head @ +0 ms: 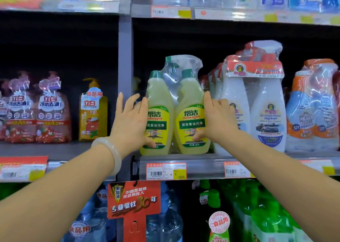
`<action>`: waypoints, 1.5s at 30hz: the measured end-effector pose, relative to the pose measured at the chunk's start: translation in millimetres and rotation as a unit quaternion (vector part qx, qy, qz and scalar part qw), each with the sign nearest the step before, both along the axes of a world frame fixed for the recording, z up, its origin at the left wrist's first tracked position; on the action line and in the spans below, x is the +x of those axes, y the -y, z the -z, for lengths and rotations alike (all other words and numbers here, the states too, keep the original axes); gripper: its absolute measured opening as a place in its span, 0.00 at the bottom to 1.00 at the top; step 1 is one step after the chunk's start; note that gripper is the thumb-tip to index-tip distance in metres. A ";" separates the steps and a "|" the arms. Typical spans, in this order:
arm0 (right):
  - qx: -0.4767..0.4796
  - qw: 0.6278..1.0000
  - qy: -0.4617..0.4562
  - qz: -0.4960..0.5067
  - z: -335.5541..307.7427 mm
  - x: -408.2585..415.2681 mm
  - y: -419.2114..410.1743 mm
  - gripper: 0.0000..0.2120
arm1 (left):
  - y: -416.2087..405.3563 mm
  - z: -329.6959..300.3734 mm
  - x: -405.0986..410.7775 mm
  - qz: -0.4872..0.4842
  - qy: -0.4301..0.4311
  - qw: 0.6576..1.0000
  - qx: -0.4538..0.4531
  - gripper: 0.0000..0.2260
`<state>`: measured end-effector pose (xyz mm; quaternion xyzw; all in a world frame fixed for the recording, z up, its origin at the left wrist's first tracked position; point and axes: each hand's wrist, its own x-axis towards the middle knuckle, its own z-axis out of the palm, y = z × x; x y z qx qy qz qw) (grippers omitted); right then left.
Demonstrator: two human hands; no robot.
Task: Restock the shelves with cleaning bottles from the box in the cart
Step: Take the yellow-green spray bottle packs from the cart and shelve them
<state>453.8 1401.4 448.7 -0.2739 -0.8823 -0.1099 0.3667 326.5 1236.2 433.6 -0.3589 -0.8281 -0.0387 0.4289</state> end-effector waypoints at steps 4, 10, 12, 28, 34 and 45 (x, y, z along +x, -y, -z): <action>0.013 1.000 0.006 0.011 -0.3 -3.5 -2.4 0.65 | -3.6 -0.7 -2.5 -0.016 -0.003 1.000 -0.007 0.57; 0.034 0.999 0.032 0.022 -0.5 -4.4 -1.6 0.63 | -6.8 -0.4 -3.3 -0.033 0.000 0.999 -0.016 0.57; 0.042 0.998 0.036 0.023 1.2 -3.2 -1.8 0.62 | -7.0 -0.2 -4.0 -0.033 0.000 0.999 -0.019 0.57; 0.051 0.997 0.043 -0.031 12.1 13.1 0.0 0.49 | -8.0 9.7 8.4 -0.031 0.011 0.999 -0.001 0.52; 0.055 0.996 0.064 -0.040 22.8 26.7 0.1 0.47 | -4.5 18.1 15.3 -0.013 0.023 1.000 0.001 0.51; 0.053 0.997 0.039 -0.039 17.9 16.8 4.8 0.50 | -8.7 11.5 14.2 -0.034 0.027 0.999 -0.011 0.51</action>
